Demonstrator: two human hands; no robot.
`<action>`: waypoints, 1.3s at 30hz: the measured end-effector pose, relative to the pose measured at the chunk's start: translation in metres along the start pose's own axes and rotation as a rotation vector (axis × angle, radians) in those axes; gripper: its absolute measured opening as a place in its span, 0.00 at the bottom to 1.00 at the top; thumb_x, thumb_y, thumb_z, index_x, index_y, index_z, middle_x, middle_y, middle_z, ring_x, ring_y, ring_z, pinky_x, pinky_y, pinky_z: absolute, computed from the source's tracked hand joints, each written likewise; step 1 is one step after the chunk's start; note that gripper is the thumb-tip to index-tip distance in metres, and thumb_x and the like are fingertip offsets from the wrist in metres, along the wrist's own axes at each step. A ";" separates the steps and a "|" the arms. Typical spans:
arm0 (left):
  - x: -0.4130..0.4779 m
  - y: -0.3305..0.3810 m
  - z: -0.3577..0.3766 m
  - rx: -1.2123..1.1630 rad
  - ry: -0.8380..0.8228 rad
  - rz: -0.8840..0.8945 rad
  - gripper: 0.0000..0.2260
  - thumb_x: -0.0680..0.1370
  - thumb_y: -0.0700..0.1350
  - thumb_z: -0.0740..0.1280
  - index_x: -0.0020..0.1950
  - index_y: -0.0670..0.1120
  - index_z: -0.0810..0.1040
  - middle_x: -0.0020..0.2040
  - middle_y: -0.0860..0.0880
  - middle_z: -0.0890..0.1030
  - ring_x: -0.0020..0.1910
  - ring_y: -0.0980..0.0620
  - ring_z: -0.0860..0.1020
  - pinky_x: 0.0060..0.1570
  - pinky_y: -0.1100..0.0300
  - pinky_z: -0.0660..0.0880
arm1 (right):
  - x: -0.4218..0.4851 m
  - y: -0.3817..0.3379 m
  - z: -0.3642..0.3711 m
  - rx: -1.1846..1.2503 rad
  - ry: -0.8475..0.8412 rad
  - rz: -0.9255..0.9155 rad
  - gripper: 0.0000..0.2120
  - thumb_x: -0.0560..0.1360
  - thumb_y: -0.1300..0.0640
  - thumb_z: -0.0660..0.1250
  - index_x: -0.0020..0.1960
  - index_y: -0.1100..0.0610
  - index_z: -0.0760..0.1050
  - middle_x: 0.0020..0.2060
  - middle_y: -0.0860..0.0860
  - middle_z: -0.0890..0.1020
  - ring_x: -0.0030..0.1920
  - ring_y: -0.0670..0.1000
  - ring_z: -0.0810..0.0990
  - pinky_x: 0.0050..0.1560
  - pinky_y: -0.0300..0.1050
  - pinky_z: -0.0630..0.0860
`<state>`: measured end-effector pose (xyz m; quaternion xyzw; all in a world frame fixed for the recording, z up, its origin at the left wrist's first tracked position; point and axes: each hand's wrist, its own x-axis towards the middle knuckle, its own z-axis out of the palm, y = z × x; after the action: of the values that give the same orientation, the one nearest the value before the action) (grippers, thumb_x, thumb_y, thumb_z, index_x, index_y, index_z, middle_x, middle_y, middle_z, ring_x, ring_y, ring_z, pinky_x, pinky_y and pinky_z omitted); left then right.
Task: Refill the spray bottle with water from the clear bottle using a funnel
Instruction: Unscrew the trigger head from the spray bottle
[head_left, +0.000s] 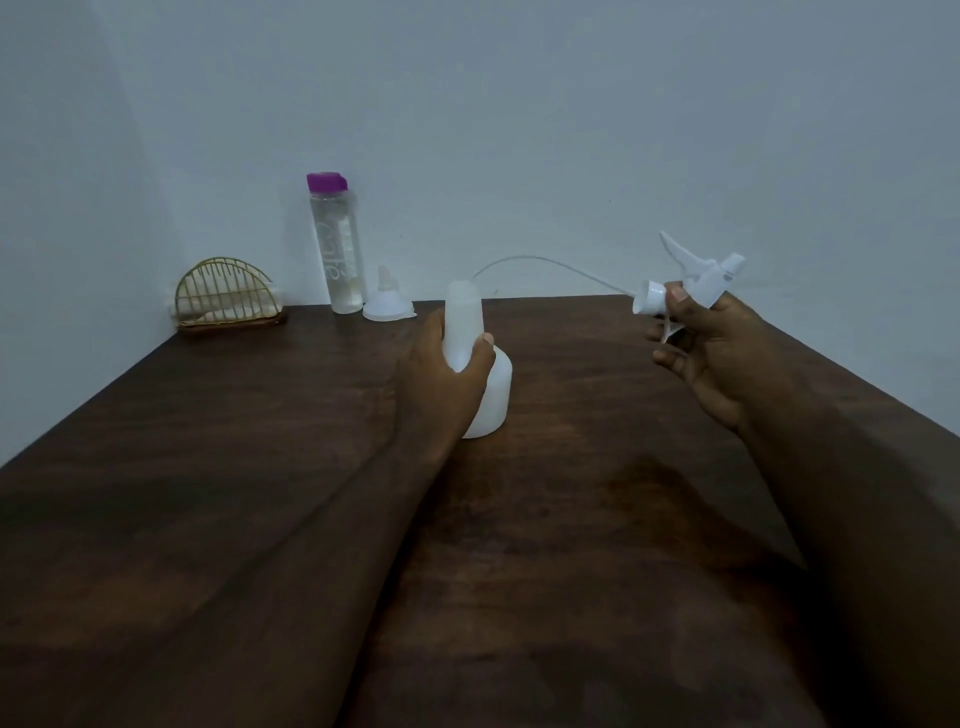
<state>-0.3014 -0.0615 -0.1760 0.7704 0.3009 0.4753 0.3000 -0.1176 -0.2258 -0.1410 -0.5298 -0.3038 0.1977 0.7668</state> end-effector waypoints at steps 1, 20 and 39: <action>0.000 0.000 0.000 -0.001 0.001 0.001 0.17 0.77 0.53 0.67 0.63 0.47 0.73 0.51 0.58 0.72 0.46 0.60 0.71 0.39 0.76 0.62 | 0.000 -0.001 -0.001 -0.015 -0.012 -0.003 0.10 0.81 0.54 0.63 0.60 0.55 0.73 0.45 0.49 0.80 0.37 0.44 0.79 0.35 0.37 0.75; -0.002 0.000 0.000 -0.008 0.006 0.016 0.14 0.77 0.52 0.67 0.59 0.48 0.73 0.49 0.58 0.73 0.43 0.59 0.74 0.38 0.75 0.64 | 0.003 0.009 -0.008 -0.011 0.010 0.046 0.13 0.81 0.53 0.63 0.63 0.57 0.72 0.46 0.49 0.81 0.41 0.45 0.80 0.37 0.39 0.76; -0.002 -0.001 0.001 -0.015 -0.005 0.013 0.17 0.77 0.53 0.67 0.62 0.47 0.73 0.50 0.58 0.72 0.45 0.60 0.72 0.39 0.77 0.63 | 0.003 0.009 -0.008 0.024 0.002 0.080 0.10 0.81 0.54 0.61 0.60 0.56 0.73 0.43 0.49 0.80 0.39 0.45 0.80 0.34 0.38 0.78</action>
<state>-0.3015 -0.0630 -0.1782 0.7713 0.2916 0.4776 0.3033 -0.1096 -0.2264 -0.1505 -0.5323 -0.2791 0.2312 0.7650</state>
